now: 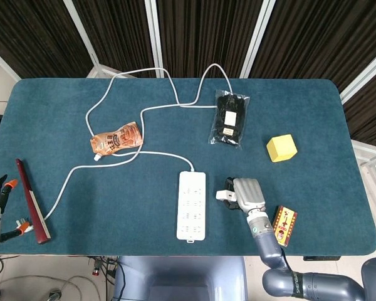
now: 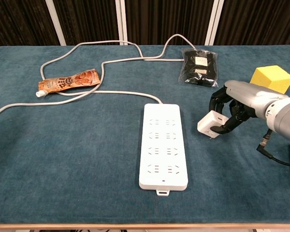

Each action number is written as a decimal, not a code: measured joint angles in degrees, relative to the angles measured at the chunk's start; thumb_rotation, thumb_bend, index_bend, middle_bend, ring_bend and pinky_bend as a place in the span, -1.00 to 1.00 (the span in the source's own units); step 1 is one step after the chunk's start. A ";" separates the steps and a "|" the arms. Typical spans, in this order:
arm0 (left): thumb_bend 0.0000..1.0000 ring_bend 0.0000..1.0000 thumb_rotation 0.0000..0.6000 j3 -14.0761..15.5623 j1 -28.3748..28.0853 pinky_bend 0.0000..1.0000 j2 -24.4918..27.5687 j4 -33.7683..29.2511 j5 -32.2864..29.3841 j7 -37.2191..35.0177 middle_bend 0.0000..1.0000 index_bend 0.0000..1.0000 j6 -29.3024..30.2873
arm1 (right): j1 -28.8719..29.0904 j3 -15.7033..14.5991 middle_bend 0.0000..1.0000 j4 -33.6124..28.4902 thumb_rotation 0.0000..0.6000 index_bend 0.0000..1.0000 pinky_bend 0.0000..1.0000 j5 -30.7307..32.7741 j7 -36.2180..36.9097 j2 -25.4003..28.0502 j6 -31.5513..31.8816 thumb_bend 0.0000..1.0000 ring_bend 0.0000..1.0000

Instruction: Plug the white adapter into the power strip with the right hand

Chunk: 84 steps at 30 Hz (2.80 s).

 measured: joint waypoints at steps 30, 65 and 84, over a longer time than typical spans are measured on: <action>-0.80 -1.00 1.00 -0.03 -0.15 -1.00 -0.01 -0.22 -0.91 0.69 -1.00 -0.76 -0.60 | 10.01 3.94 0.51 -4.66 1.00 0.57 1.00 11.78 -19.16 3.93 -2.04 0.41 0.98; -0.80 -1.00 1.00 -0.15 -0.07 -1.00 0.13 -0.25 -1.22 0.46 -1.00 -0.76 -0.36 | 29.93 8.74 0.51 -9.98 1.00 0.63 1.00 43.84 -28.26 8.34 -1.60 0.40 0.98; -0.80 -1.00 1.00 -0.17 -0.16 -1.00 0.26 -0.28 -1.26 0.05 -1.00 -0.76 -0.57 | 33.01 8.99 0.51 -7.29 1.00 0.63 1.00 44.91 -27.65 2.56 3.73 0.41 0.98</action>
